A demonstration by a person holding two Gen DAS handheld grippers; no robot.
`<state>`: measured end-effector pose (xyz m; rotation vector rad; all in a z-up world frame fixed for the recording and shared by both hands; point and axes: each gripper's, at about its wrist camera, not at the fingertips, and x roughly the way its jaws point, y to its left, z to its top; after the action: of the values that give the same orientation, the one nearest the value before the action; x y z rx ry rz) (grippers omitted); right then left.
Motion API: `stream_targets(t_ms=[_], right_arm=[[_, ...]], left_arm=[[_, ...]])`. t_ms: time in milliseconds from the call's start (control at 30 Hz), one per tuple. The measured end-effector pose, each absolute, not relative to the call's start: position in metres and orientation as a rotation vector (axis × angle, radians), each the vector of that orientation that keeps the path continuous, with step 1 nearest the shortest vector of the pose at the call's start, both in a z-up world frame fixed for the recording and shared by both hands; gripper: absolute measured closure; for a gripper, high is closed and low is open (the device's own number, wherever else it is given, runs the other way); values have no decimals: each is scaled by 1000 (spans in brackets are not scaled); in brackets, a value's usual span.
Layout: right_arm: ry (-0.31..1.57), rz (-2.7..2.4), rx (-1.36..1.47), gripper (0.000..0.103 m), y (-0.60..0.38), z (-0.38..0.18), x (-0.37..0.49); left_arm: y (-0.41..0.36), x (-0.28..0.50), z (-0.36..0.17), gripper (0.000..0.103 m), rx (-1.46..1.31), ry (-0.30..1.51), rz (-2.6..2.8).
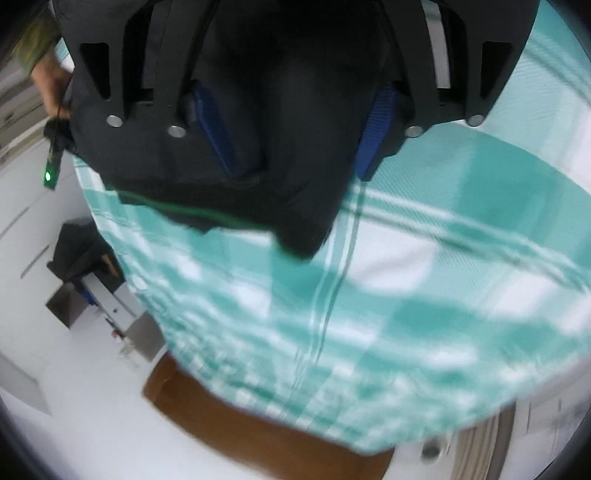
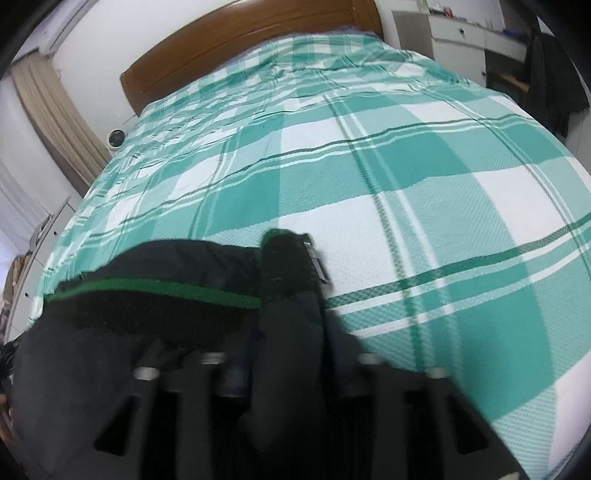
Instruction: Fold large clothes
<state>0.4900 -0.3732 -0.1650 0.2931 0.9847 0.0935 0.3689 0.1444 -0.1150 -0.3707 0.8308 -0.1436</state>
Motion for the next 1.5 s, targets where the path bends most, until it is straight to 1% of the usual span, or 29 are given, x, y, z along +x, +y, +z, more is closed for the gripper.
stream_targets(t_ms=[33, 67, 133, 200, 233, 300, 367, 433, 500, 633, 833, 967, 1233, 1367, 1500], right_arm=[[977, 108, 301, 14, -376, -157, 488], [950, 126, 309, 13, -378, -147, 484], [887, 142, 301, 13, -382, -122, 473], [840, 155, 287, 13, -381, -102, 457], [826, 173, 287, 13, -379, -95, 448], [811, 235, 294, 13, -370, -86, 423], [804, 286, 292, 13, -360, -82, 398], [794, 328, 300, 13, -354, -82, 365], [794, 361, 334, 13, -352, -86, 333], [795, 357, 385, 13, -360, -101, 274], [817, 290, 427, 13, -372, -122, 228], [808, 259, 442, 13, -380, -121, 214], [832, 216, 463, 13, -390, -128, 206], [839, 199, 479, 13, -397, -131, 201], [861, 145, 551, 13, -416, -141, 199]], left_arm=[[139, 359, -98, 24, -336, 798, -145], [127, 350, -77, 21, -298, 764, -169], [104, 347, -57, 13, -257, 747, -223], [63, 353, -43, 8, -192, 767, -310], [40, 358, -41, 8, -157, 784, -343], [-9, 378, -49, 8, -119, 853, -389], [-35, 396, -66, 8, -109, 906, -372], [-61, 411, -96, 10, -44, 969, -322], [-80, 409, -122, 12, 56, 1021, -281], [-91, 373, -123, 11, 175, 945, -277], [-89, 322, -123, 11, 248, 897, -278], [-87, 299, -124, 11, 249, 855, -263], [-80, 261, -125, 11, 201, 855, -278], [-90, 238, -130, 11, 294, 853, -302], [-113, 211, -144, 6, 462, 863, -368]])
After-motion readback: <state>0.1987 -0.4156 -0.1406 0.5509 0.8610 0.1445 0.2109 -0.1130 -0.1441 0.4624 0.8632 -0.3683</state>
